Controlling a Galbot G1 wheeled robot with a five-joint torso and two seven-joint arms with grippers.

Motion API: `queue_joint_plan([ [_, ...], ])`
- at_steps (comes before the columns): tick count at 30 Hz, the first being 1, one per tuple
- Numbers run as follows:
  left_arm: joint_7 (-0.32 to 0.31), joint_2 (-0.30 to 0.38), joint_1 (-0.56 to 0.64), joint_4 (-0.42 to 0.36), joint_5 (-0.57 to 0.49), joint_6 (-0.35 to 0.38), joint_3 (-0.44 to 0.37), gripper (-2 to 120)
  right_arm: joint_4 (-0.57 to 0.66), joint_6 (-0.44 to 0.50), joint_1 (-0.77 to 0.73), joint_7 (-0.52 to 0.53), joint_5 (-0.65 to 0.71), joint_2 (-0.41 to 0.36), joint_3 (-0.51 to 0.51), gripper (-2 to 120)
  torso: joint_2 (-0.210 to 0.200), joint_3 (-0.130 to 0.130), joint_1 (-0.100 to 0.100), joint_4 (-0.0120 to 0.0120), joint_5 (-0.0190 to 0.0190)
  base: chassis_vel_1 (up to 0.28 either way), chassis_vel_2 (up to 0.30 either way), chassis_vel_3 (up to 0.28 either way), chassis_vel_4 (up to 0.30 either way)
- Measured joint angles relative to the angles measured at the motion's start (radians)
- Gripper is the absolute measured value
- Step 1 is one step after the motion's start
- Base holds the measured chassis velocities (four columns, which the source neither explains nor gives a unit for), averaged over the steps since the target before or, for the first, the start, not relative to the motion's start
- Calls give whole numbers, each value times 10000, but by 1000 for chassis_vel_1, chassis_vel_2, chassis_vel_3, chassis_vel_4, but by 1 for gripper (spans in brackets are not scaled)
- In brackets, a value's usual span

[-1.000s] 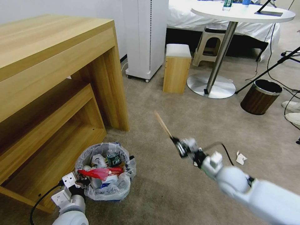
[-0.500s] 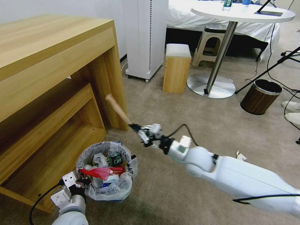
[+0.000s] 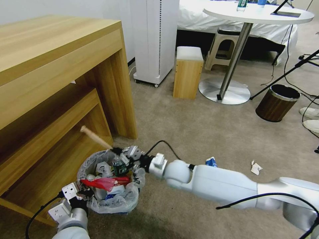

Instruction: Pick up the trash bin and place the garbage on the floor into it.

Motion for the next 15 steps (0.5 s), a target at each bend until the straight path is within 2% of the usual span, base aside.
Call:
queue_joint_plan([
  [15,-32,31,-184,190,-132,-15,-5,1,-821,418,-398,-253,-569,84,-377,0,2,0,-1,-1,2,0,0,0,0],
])
